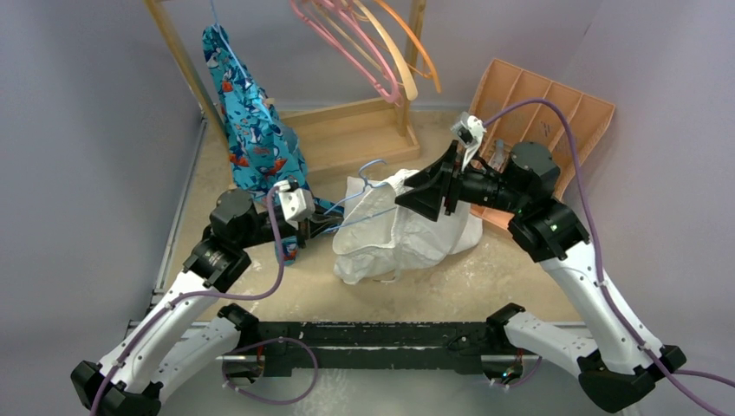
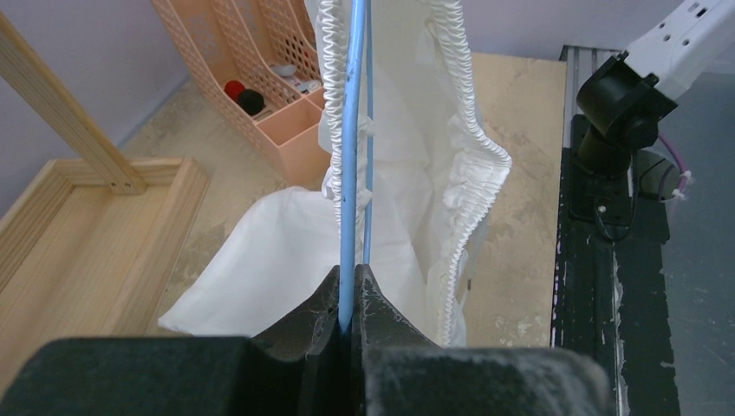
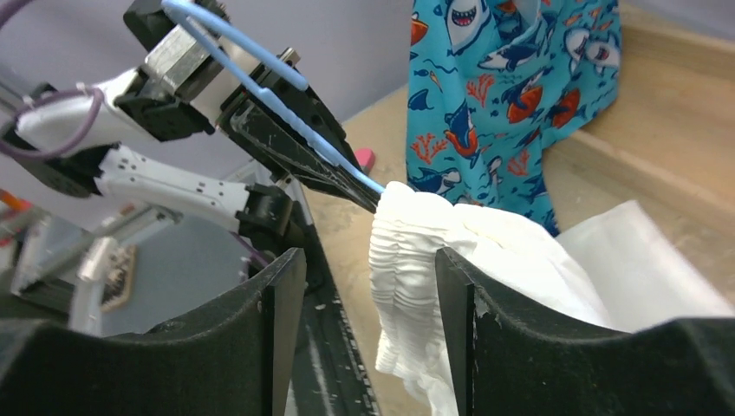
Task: Place the shorts on the hanger
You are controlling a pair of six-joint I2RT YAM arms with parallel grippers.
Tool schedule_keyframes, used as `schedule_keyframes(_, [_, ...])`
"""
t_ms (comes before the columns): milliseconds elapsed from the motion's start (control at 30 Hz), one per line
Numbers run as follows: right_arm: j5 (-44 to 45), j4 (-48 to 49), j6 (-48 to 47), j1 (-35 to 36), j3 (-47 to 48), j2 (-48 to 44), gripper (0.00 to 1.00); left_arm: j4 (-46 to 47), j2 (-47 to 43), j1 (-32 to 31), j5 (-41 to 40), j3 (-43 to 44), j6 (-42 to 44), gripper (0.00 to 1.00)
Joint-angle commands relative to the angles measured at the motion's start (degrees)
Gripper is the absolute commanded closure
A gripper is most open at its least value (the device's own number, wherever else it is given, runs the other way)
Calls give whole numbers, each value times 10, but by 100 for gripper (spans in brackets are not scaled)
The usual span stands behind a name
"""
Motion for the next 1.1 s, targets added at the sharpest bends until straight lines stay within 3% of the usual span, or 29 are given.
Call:
schedule_keyframes(0, [-20, -61, -165, 0, 70, -31, 39, 96, -22, -2, 44, 5, -19, 100])
schedule_keyframes(200, [23, -116, -280, 1, 95, -46, 38, 96, -20, -2, 57, 4, -20, 100])
schedule_keyframes(533, [13, -255, -372, 1, 149, 5, 39, 43, -17, -2, 80, 16, 28, 100])
schedule_keyframes(1067, [-113, -204, -380, 2, 92, 52, 54, 51, -13, -2, 94, 20, 31, 100])
